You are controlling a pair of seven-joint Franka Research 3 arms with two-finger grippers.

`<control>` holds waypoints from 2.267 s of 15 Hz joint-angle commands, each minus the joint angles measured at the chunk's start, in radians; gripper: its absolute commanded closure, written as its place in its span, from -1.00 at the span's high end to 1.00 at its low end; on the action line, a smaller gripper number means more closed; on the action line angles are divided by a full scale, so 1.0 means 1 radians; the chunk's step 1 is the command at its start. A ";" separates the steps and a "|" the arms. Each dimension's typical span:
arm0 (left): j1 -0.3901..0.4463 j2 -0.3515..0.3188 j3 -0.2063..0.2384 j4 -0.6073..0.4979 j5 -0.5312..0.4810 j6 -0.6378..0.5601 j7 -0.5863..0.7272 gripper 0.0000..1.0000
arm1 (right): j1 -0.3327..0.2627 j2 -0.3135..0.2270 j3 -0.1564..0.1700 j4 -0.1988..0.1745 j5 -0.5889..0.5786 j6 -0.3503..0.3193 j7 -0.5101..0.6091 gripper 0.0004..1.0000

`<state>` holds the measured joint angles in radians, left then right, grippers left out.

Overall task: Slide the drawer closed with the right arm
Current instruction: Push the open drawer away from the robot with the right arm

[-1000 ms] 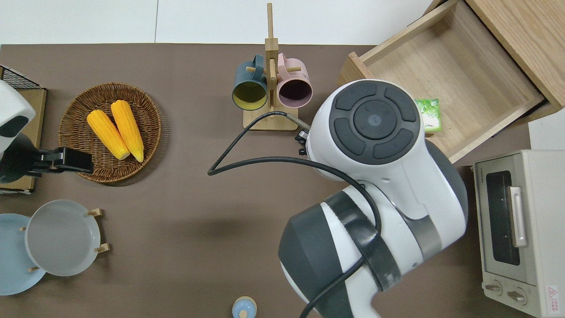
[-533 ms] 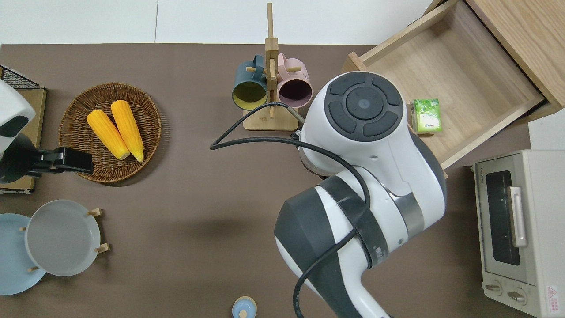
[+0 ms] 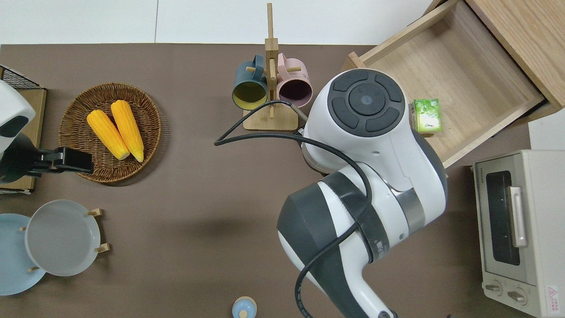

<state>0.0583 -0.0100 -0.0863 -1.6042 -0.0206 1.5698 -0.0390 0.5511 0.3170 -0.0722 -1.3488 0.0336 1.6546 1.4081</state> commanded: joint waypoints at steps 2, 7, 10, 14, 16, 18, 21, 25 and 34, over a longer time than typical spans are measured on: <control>-0.005 -0.010 0.005 -0.005 0.011 -0.011 0.007 1.00 | -0.013 0.002 0.005 -0.018 0.017 0.042 0.012 -1.00; -0.006 -0.010 0.005 -0.005 0.011 -0.013 0.007 0.99 | -0.029 -0.007 -0.001 -0.064 0.018 0.115 0.011 -1.00; -0.005 -0.010 0.005 -0.005 0.011 -0.011 0.007 0.99 | -0.046 -0.010 -0.005 -0.076 0.023 0.126 0.012 -1.00; -0.005 -0.010 0.005 -0.005 0.011 -0.013 0.007 1.00 | -0.069 -0.004 -0.005 -0.079 0.016 0.129 -0.004 -1.00; -0.005 -0.010 0.005 -0.005 0.011 -0.013 0.007 0.99 | -0.085 -0.001 -0.005 -0.081 0.012 0.129 -0.026 -1.00; -0.005 -0.010 0.005 -0.005 0.011 -0.013 0.007 0.99 | -0.099 0.002 -0.005 -0.081 0.012 0.129 -0.053 -1.00; -0.005 -0.010 0.005 -0.005 0.011 -0.011 0.007 0.99 | -0.115 0.011 -0.005 -0.081 0.009 0.129 -0.078 -1.00; -0.006 -0.010 0.005 -0.005 0.011 -0.011 0.007 1.00 | -0.125 0.034 -0.005 -0.081 0.006 0.129 -0.106 -1.00; -0.005 -0.010 0.003 -0.005 0.011 -0.011 0.007 0.99 | -0.158 0.056 -0.005 -0.079 -0.020 0.139 -0.124 -1.00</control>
<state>0.0583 -0.0100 -0.0863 -1.6042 -0.0206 1.5698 -0.0390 0.4187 0.3779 -0.0873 -1.4197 0.0248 1.7663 1.3061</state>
